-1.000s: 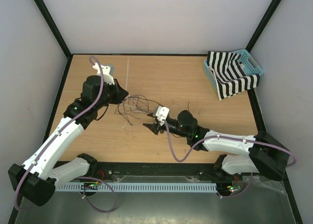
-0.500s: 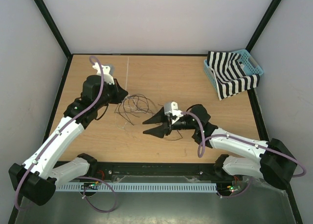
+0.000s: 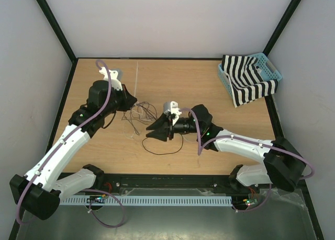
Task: Zip-tie the wires
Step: Adjust the cable at the center of the board.
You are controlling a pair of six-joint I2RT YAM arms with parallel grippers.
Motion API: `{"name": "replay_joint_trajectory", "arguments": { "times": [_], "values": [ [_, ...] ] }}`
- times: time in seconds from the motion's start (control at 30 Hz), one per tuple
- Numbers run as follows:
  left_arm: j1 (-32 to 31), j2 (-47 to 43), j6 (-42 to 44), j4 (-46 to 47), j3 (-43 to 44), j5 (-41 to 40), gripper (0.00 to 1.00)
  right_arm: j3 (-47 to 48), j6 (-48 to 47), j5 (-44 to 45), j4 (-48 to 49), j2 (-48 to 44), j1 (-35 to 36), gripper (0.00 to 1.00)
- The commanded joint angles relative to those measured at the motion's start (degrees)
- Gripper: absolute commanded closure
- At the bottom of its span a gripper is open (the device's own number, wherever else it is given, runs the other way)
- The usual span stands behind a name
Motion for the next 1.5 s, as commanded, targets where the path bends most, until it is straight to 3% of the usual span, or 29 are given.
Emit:
{"name": "replay_joint_trajectory", "arguments": {
  "times": [0.0,0.27,0.63,1.1,1.23,1.4,1.47],
  "values": [
    [0.34,-0.19,-0.48,1.8,1.56,0.82,1.0,2.95,-1.15,10.99,1.96,2.3,-0.03,0.58],
    [0.26,-0.31,-0.92,2.19,1.08,1.2,1.0,6.35,-0.99,19.01,0.95,9.48,0.88,0.59],
    [0.22,-1.15,-1.61,2.51,0.31,1.66,1.0,11.75,-2.4,32.75,-6.26,14.87,0.9,0.52],
    [0.09,-1.02,-2.14,2.98,-0.2,1.99,1.0,14.82,-2.09,36.27,-7.74,18.2,0.88,0.51],
    [0.08,-0.81,-2.13,3.0,-0.25,1.99,1.0,15.4,-2.6,36.35,-7.3,18.21,0.9,0.62],
    [0.27,-0.71,-1.67,2.96,-0.18,0.56,1.0,14.23,-2.33,33.88,-8.5,15.75,0.92,1.0],
    [0.7,-0.65,-1.38,2.94,-0.07,0.04,1.0,12.85,-1.97,32.34,-9.74,14.09,0.92,1.0]
  ]
}}
